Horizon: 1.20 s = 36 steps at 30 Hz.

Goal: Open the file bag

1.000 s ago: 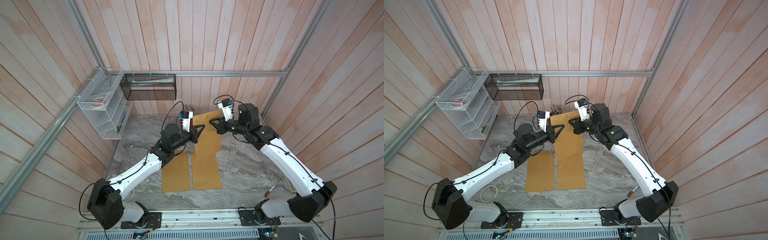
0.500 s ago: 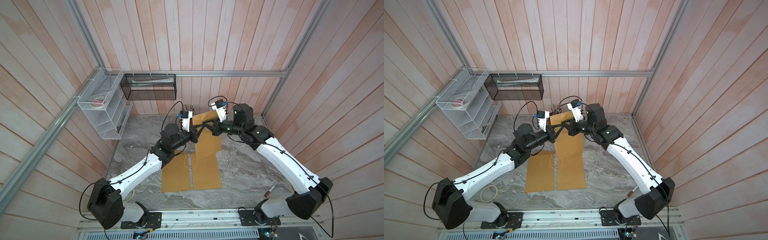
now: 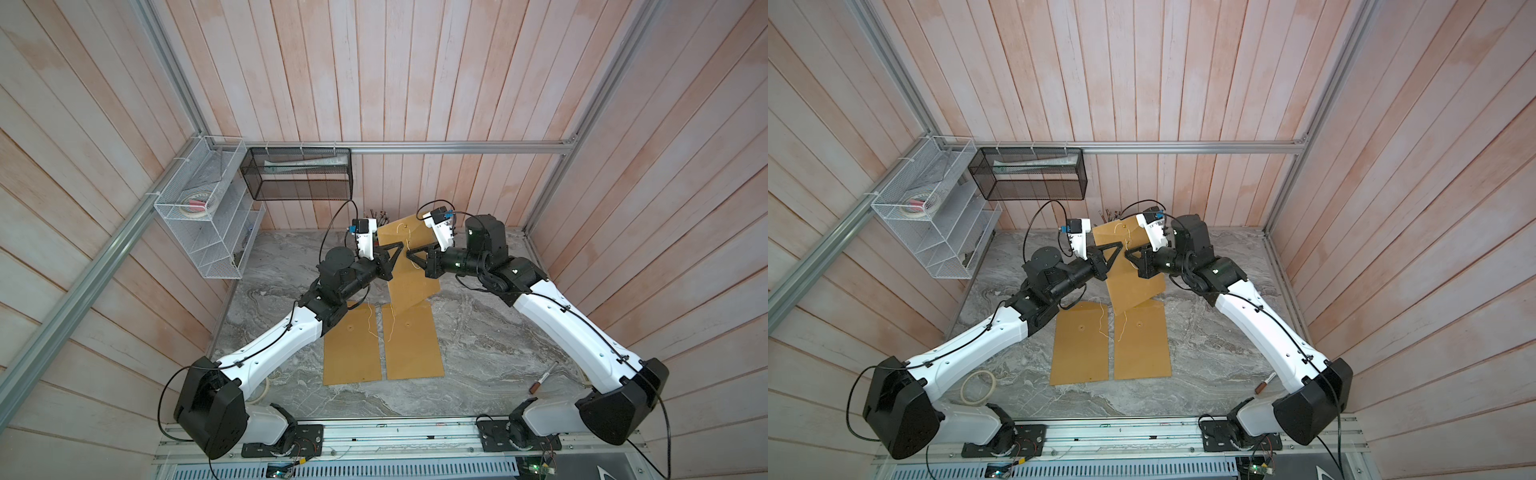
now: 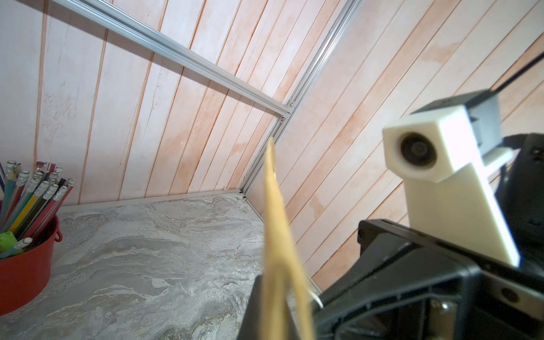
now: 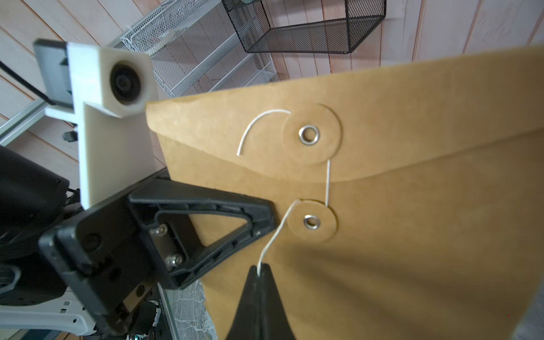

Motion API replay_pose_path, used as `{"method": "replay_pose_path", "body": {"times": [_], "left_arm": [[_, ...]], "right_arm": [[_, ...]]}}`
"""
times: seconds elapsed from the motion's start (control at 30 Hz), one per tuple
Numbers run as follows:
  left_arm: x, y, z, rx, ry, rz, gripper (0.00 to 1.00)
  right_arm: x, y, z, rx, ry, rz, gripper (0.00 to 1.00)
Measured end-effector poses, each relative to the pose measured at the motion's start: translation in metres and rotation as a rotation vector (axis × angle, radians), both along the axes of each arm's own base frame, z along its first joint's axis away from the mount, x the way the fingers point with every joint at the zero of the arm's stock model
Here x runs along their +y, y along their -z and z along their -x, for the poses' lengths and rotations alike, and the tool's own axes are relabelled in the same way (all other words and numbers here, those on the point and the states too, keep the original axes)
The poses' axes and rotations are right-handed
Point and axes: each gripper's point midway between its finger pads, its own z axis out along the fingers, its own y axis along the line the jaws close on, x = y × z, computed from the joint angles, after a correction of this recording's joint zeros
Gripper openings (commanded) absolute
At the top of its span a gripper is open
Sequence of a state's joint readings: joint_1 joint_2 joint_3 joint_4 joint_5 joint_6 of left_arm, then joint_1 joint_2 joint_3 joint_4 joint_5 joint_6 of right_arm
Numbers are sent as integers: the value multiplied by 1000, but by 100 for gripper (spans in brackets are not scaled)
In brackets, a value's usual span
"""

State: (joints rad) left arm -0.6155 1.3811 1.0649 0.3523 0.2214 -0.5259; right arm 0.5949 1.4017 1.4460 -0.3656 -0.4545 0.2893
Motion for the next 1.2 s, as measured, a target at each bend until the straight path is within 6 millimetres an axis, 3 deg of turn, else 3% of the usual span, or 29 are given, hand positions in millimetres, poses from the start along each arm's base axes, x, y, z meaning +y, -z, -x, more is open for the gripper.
{"method": "replay_pose_path", "body": {"times": [0.27,0.57,0.8,1.03,1.2], "left_arm": [[10,-2,-3,2,-34,30,0],[18,-13,-1,-15,-46,67,0],[18,-11,0,-13,-39,65,0],[13,-8,5,-10,3,58,0],[9,-8,11,-12,45,53,0]], "right_arm": [[-1,18,2,38,4,15,0],[-9,19,2,41,26,14,0],[-37,7,-11,14,102,-2,0],[-52,2,-18,3,139,12,0],[-55,-24,-19,-49,143,-1,0]]}}
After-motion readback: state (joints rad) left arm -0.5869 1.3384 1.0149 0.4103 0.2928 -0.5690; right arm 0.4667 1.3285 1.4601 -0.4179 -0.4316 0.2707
